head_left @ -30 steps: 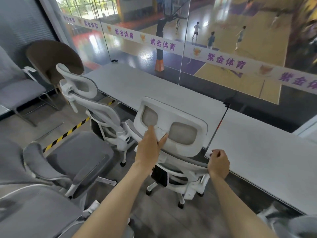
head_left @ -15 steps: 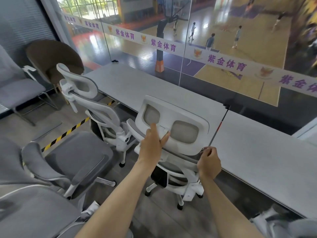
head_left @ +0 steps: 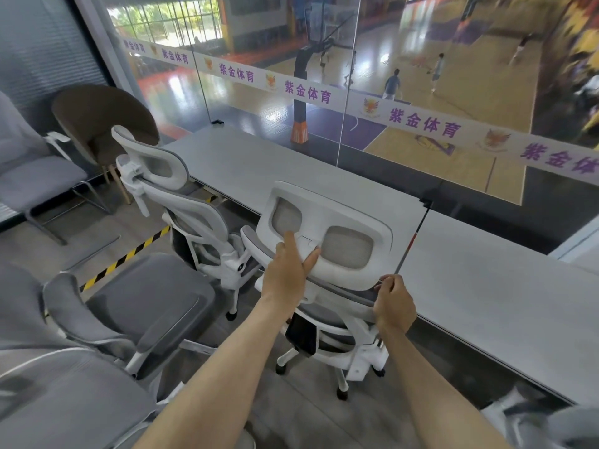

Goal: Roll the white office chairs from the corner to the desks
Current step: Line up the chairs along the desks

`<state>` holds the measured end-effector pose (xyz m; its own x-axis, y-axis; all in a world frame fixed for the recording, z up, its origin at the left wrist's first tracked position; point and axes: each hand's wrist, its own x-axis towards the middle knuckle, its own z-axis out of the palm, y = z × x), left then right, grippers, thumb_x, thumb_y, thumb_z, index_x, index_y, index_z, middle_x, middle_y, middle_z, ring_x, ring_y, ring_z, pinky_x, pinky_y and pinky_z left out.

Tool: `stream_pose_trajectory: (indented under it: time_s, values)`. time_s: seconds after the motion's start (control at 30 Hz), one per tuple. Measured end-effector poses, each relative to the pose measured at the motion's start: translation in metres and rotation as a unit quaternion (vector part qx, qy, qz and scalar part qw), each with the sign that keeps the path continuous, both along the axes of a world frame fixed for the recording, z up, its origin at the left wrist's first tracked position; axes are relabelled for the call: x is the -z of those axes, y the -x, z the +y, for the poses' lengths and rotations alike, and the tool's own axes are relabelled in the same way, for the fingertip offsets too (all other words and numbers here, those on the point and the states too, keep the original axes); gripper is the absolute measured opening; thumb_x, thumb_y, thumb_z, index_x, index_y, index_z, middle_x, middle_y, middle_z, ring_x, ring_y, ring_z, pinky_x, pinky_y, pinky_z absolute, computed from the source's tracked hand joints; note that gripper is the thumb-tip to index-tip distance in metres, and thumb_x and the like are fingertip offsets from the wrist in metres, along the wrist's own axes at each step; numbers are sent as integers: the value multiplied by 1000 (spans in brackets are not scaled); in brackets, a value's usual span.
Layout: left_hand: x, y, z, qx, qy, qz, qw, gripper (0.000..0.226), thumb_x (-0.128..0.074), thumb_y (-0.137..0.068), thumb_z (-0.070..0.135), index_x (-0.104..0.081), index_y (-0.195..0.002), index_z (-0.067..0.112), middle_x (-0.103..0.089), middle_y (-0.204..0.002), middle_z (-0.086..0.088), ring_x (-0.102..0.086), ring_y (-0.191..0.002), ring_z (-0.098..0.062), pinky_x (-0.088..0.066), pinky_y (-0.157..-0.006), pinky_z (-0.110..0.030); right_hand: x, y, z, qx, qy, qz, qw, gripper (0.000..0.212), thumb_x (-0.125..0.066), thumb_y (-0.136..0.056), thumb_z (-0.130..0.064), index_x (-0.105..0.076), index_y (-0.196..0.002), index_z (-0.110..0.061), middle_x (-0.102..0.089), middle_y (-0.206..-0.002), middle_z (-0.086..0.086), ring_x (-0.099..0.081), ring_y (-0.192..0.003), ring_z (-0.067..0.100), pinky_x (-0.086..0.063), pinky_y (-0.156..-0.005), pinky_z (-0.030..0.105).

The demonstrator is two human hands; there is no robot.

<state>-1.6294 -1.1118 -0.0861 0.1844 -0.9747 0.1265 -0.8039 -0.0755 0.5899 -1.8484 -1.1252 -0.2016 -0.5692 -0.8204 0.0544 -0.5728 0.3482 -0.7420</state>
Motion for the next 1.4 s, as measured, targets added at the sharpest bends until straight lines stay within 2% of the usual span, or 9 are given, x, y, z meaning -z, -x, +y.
stream_pose_trajectory:
  time_s: [0.13,0.27,0.33,0.43,0.53,0.63,0.77,0.93,1.4]
  values:
    - [0,-15,15,-2,-42,-18,999,74,-30,-91,74,-22,-145,23,-57,-117,-13,-67,-91,-36,-56,-70,-46,-6,7,31,-84,20,-105,991,23,-45,-104,-27,-61,-120,-20,-65,-109,-3,-61,-101,17,-50,-84,35]
    - [-11,-25,33,51,-94,-41,993,51,-41,-101,56,-7,-139,46,-46,-142,-14,-59,-111,-40,-50,-83,-49,-9,17,79,-107,36,-118,987,30,-51,-102,-20,-56,-132,-18,-58,-123,-4,-55,-115,15,-46,-104,37]
    - [-10,-27,44,79,-72,-19,994,58,-46,-103,45,1,-136,53,-37,-155,-11,-55,-123,-38,-46,-91,-51,-7,22,104,-121,39,-116,985,30,-52,-101,-18,-56,-131,-21,-57,-126,-2,-54,-117,15,-46,-105,38]
    - [4,-32,64,65,-27,30,997,81,-53,-98,50,5,-154,44,-41,-155,-7,-51,-133,-31,-44,-97,-47,-7,29,140,-134,43,-81,987,31,-55,-99,-16,-57,-129,-23,-56,-127,-2,-53,-117,16,-45,-104,38]
    - [23,-39,98,112,-75,-71,988,72,-49,-103,40,-4,-159,32,-32,-160,-12,-41,-142,-30,-46,-99,-41,-12,27,177,-136,40,-59,988,26,-55,-99,-15,-60,-122,-24,-59,-123,-3,-54,-116,17,-46,-102,38]
    - [33,-47,136,105,-61,-17,992,58,-45,-103,43,-23,-154,28,-46,-151,-1,-59,-122,-24,-49,-91,-40,-21,18,217,-133,58,-53,988,25,-52,-97,-7,-64,-109,-26,-59,-114,-5,-57,-111,16,-48,-100,38]
    - [32,-60,188,120,-51,-19,991,21,-42,-104,38,-57,-116,28,-58,-122,7,-62,-98,-17,-48,-80,-35,-37,-10,274,-131,84,-62,986,29,-52,-94,-1,-65,-100,-26,-58,-108,-7,-58,-105,15,-46,-93,32]
    - [12,-89,271,131,-27,9,991,13,-45,-102,34,-57,-98,30,-60,-91,13,-61,-80,-12,-43,-70,-33,-56,-63,355,-141,114,-101,978,28,-52,-95,-3,-66,-97,-27,-59,-108,-10,-58,-103,8,-43,-91,26]
    - [-42,-237,443,126,14,-92,988,12,-47,-101,30,-59,-102,33,-60,-93,15,-59,-86,-15,-43,-70,-32,-65,-187,520,-167,93,-140,972,37,-53,-98,-6,-64,-87,-40,-68,-100,-18,-62,-97,-2,-47,-86,24]
